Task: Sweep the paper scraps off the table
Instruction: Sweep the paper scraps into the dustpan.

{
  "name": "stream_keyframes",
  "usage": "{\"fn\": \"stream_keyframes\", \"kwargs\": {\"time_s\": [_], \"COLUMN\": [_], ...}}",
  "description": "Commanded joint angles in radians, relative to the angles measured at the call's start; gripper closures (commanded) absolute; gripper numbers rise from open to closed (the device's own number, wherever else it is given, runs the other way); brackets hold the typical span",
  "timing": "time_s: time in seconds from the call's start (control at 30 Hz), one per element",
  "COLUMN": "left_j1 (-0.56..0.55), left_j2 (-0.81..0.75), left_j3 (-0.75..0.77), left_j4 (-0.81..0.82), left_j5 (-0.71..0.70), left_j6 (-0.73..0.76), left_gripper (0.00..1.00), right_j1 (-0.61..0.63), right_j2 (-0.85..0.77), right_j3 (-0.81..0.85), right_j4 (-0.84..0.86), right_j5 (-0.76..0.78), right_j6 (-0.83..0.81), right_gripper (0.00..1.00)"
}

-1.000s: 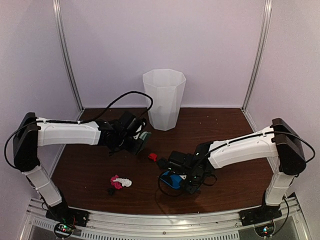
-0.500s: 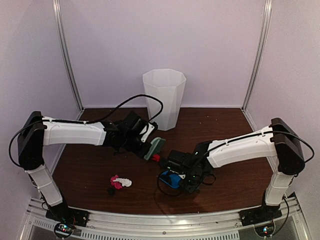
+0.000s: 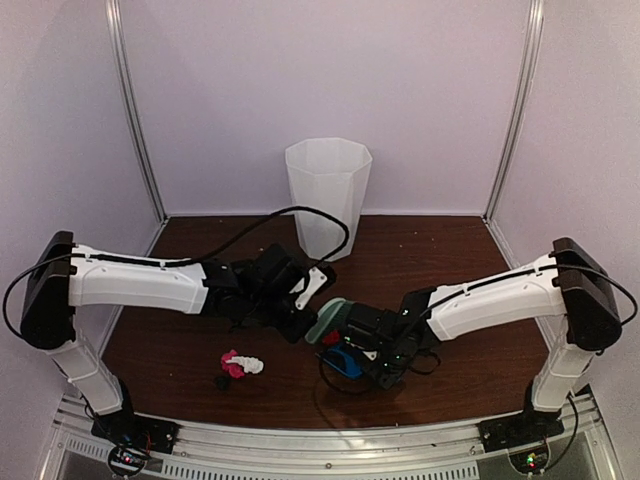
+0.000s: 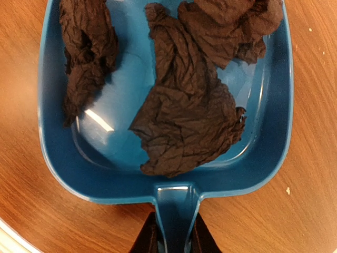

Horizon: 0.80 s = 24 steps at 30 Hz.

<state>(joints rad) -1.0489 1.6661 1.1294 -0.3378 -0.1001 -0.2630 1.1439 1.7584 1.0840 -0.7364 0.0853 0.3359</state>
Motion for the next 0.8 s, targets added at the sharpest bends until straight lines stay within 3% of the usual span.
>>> {"fn": "stream_keyframes", "kwargs": {"time_s": [0.0, 0.77], "left_j1": [-0.038, -0.128], "left_j2": [-0.041, -0.095], "left_j3": [-0.015, -0.004], "left_j4": [-0.005, -0.017], "left_j5": [0.002, -0.027], "left_j6": [-0.027, -0.117], "left_gripper": [1.00, 1.00], "right_j1": [0.011, 0.072], "right_j2": [-0.056, -0.157], "right_j3": [-0.056, -0.208], "right_j4": [0.029, 0.292], "right_j5": [-0.013, 0.072], "right_j6": [0.029, 0.099], "right_gripper": [1.00, 1.00]}}
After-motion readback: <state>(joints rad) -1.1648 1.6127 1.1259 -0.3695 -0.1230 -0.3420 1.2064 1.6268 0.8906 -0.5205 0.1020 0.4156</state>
